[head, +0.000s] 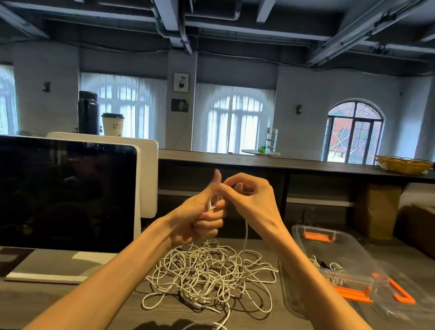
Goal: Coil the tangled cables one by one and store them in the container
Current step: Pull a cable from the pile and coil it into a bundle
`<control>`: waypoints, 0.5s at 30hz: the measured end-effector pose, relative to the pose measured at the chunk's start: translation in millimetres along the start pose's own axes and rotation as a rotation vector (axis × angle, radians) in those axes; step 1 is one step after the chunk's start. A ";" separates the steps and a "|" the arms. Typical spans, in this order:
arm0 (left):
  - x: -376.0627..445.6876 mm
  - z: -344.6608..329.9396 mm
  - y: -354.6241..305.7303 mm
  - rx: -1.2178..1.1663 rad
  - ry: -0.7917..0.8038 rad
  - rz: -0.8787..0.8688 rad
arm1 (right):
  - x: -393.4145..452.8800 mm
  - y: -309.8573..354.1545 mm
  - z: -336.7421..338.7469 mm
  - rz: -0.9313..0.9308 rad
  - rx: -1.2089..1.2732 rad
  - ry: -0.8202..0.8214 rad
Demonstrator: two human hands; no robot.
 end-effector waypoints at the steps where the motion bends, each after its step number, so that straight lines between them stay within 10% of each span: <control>1: 0.6 -0.5 0.2 -0.003 -0.006 -0.032 | -1.5 -1.7 -0.4 -0.024 0.008 0.013; 8: 3.8 1.8 4.9 0.051 -0.293 -0.221 | -17.4 -20.9 -6.0 -0.401 0.067 0.302; 15: 5.2 13.5 11.4 0.342 -0.566 -0.273 | -32.0 -20.8 -13.6 -0.175 -0.058 0.081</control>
Point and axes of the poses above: each hand's wrist, its own x-axis towards the middle knuckle, its own z-axis out of the back of the hand, y = z × x, the point moved 1 cm from there along x, towards the middle knuckle, and after that the axes turned 13 degrees about -z, right-handed, at the moved point
